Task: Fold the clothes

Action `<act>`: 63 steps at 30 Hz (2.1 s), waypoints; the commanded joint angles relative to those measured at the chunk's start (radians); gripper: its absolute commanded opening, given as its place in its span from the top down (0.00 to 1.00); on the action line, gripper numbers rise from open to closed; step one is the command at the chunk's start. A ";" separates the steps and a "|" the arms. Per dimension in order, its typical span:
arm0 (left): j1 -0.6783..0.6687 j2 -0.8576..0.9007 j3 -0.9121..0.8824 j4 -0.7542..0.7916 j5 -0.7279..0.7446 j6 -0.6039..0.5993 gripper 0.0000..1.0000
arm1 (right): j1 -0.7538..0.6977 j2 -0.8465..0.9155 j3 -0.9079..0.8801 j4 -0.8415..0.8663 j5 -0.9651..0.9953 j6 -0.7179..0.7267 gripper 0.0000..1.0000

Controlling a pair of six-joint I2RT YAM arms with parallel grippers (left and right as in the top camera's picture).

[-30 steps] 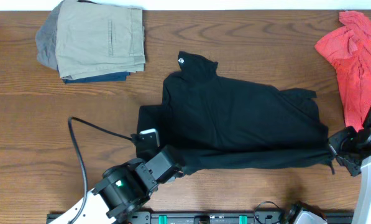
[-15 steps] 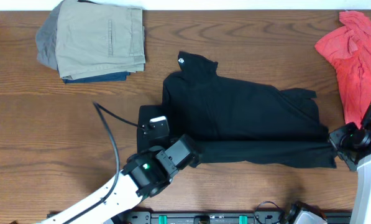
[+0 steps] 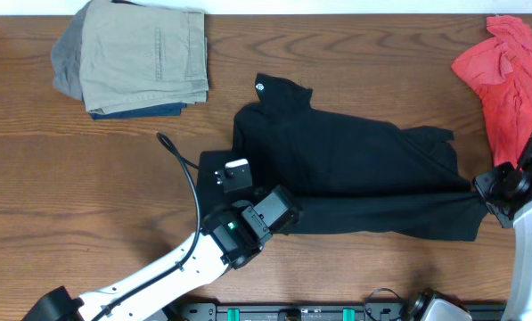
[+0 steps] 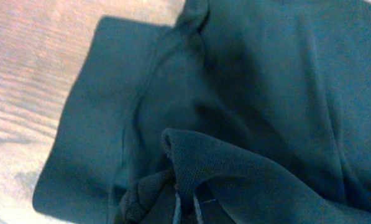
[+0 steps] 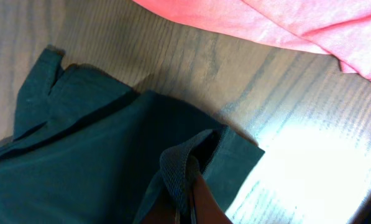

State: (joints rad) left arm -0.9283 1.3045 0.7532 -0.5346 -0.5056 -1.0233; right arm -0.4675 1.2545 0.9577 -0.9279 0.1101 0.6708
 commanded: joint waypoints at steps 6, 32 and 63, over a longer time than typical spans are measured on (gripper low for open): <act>0.069 0.026 0.017 0.040 -0.078 0.002 0.90 | -0.003 0.117 -0.006 0.038 0.029 0.016 0.99; 0.075 0.113 0.017 0.111 0.029 0.084 0.87 | -0.003 0.199 -0.006 0.159 -0.067 -0.182 0.01; 0.283 0.224 0.016 -0.018 0.452 0.115 0.84 | 0.054 0.199 -0.238 0.176 -0.216 -0.215 0.92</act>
State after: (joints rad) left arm -0.6971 1.5253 0.7544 -0.5236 -0.0872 -0.9184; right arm -0.4229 1.4502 0.7261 -0.7601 -0.1009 0.4522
